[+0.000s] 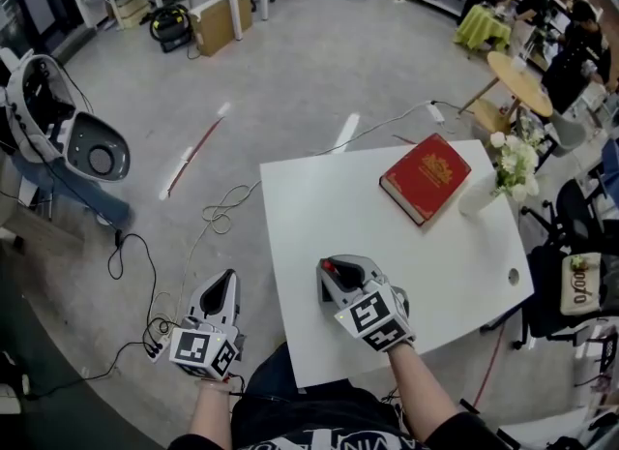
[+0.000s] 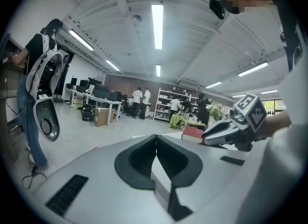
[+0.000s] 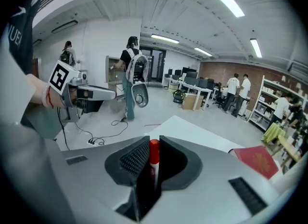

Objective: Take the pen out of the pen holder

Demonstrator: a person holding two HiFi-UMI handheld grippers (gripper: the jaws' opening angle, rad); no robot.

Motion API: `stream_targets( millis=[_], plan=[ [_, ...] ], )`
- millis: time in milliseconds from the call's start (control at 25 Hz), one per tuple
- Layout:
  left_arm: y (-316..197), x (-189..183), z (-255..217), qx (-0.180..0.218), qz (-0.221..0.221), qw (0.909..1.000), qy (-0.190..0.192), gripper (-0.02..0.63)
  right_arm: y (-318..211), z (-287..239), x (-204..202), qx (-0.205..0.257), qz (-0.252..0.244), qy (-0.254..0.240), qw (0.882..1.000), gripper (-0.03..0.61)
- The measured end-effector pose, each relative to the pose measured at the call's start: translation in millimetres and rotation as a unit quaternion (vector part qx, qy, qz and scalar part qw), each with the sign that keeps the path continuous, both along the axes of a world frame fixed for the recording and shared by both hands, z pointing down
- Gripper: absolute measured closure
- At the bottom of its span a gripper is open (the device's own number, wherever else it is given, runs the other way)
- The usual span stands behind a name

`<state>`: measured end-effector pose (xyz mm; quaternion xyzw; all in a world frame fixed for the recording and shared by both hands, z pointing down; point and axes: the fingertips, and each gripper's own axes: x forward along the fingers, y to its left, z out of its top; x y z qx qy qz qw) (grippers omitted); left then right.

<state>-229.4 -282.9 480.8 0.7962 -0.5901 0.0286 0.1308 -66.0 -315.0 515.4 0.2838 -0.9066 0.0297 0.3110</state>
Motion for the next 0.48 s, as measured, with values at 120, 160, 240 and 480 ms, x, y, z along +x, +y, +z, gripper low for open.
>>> stream_targets(
  millis=[120,160,240,480],
  plan=[
    [2.4,1.8,-2.0,0.002,-0.001,1.0000,-0.001,0.611,-0.8,-9.4,10.4,-0.003,0.020,-0.027,0.999,0.506],
    [2.8,3.2,-2.3,0.003,0.000,1.0000,-0.001,0.611,-1.3,-12.3,14.8,-0.003,0.026,-0.036,0.999,0.506],
    [2.7,7.0,-3.1,0.004,0.003,1.0000,-0.001,0.611,-2.6,-18.8,23.9,-0.005,0.039,-0.058,0.998,0.506],
    [-1.1,20.3,-11.6,0.013,0.019,0.9997,-0.004,0.611,-3.6,-49.2,47.6,-0.009,0.076,-0.135,0.988,0.507]
  ],
)
